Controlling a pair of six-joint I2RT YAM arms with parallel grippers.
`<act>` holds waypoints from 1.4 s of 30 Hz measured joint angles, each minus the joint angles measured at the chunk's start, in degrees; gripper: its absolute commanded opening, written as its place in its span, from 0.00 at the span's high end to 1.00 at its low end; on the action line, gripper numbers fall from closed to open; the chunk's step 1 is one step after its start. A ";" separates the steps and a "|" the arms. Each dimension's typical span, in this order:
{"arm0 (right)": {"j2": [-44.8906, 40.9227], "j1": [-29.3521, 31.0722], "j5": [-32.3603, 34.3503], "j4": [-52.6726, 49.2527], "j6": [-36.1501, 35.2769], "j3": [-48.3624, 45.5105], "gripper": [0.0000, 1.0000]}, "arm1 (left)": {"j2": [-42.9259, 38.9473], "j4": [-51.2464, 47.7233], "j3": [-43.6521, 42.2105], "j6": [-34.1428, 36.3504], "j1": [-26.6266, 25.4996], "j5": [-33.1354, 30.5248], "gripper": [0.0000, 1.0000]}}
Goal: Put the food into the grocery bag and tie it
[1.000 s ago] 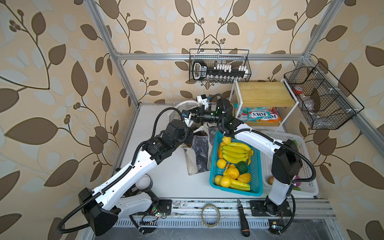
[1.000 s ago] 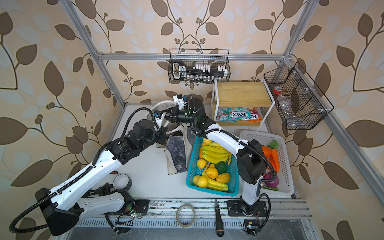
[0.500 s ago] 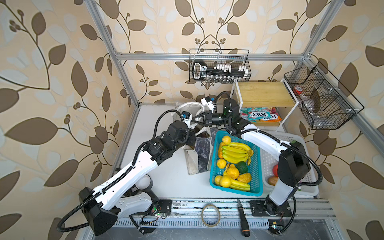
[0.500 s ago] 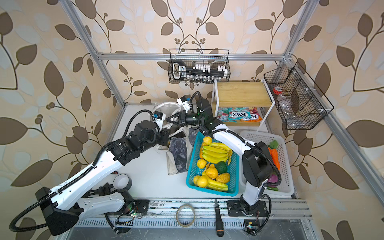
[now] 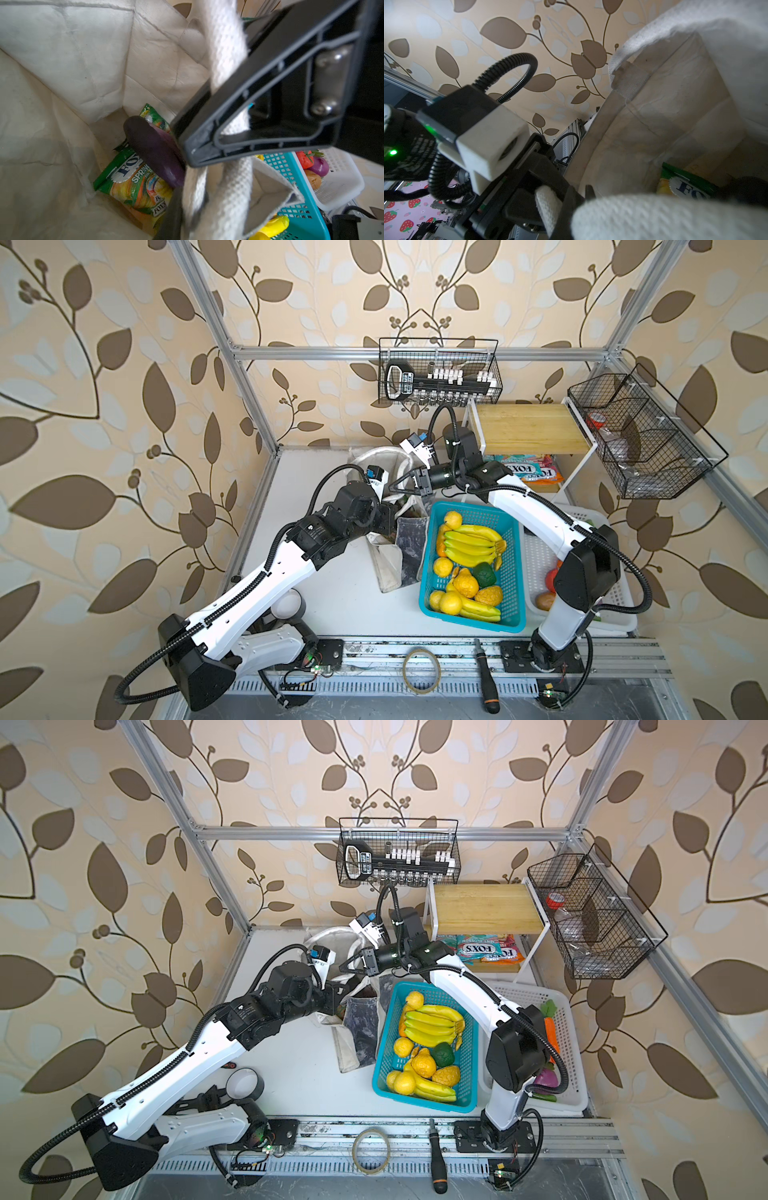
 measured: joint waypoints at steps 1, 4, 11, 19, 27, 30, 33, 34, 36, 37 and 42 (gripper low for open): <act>0.00 -0.04 0.17 -0.50 -0.79 -0.35 1.00 | 0.07 -0.07 -0.13 -0.55 0.20 0.79 1.00; 0.02 -0.17 1.31 -3.17 -3.82 -0.37 1.00 | 0.11 0.63 -1.29 -1.90 2.43 5.05 1.00; 0.00 0.20 6.01 -9.75 -13.60 2.43 1.00 | 0.11 2.08 -2.21 -2.95 5.29 11.52 1.00; -4.44 2.25 16.74 -12.44 -20.83 0.15 1.00 | 0.11 1.22 -2.19 -3.82 5.62 12.59 1.00; -6.21 3.67 23.02 -15.41 -21.16 0.20 1.00 | 0.20 1.20 -1.79 -3.69 5.62 13.27 1.00; -6.32 4.52 25.05 -17.25 -21.59 0.35 1.00 | 0.28 0.20 -1.79 -3.69 5.62 13.27 1.00; -6.32 4.59 25.97 -18.49 -22.16 0.33 1.00 | 0.85 -0.07 -1.75 -3.67 5.57 13.29 1.00; -6.32 4.59 26.14 -18.56 -22.21 0.17 1.00 | 1.01 -0.04 -1.75 -3.69 5.57 13.38 1.00; -6.84 4.57 26.18 -17.62 -22.14 -1.14 1.00 | 1.18 -0.09 -1.75 -3.78 5.57 13.75 1.00; -7.72 4.48 26.05 -15.96 -22.03 -3.02 1.00 | 1.29 -0.11 -1.75 -3.85 5.57 14.34 1.00; -13.44 4.00 27.63 -6.36 -20.02 -13.07 1.00 | 2.54 1.20 -1.79 -5.60 5.79 19.02 1.00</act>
